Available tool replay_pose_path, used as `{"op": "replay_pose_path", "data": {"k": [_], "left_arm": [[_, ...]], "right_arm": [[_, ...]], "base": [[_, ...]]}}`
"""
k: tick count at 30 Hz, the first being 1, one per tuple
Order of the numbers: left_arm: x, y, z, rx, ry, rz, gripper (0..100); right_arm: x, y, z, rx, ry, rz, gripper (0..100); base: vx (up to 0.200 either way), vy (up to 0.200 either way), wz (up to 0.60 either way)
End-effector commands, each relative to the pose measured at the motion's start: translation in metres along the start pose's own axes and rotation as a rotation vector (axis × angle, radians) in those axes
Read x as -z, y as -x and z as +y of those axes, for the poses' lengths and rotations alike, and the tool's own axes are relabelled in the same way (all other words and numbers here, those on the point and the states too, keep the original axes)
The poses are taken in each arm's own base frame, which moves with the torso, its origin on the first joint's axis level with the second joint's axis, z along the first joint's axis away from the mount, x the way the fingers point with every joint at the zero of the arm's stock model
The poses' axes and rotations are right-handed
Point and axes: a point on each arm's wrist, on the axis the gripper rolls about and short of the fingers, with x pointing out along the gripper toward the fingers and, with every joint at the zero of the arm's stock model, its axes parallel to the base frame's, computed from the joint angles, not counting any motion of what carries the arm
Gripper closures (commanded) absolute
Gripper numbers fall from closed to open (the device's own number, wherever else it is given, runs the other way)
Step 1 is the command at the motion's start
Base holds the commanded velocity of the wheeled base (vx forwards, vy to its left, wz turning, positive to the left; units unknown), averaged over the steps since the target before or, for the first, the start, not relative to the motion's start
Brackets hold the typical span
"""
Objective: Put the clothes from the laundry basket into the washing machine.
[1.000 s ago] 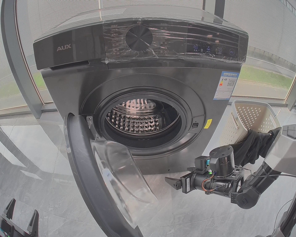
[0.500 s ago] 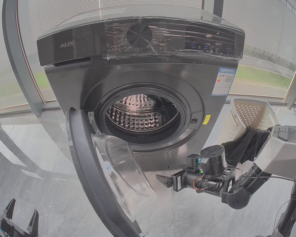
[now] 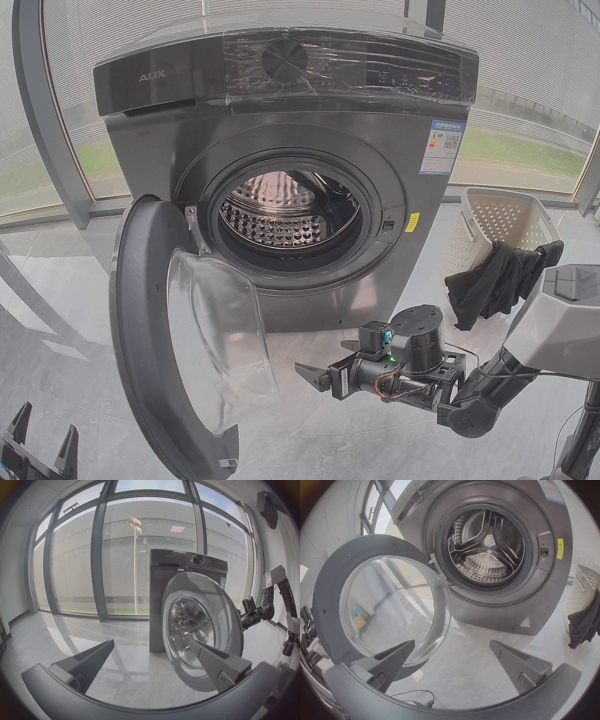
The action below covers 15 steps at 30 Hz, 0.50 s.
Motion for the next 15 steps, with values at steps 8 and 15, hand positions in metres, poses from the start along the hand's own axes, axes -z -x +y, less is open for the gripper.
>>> {"op": "replay_pose_path", "data": {"k": [8, 15], "left_arm": [[0.005, 0.0, 0.0, -0.001, 0.0, 0.001, 0], [0.005, 0.0, 0.0, -0.001, 0.0, 0.001, 0]], "right_arm": [[-0.019, -0.013, -0.009, -0.016, -0.009, -0.054, 0], [-0.014, -0.038, -0.005, -0.021, -0.006, -0.008, 0]], "base": [[-0.1, 0.0, 0.0], [0.0, 0.0, 0.0]]}}
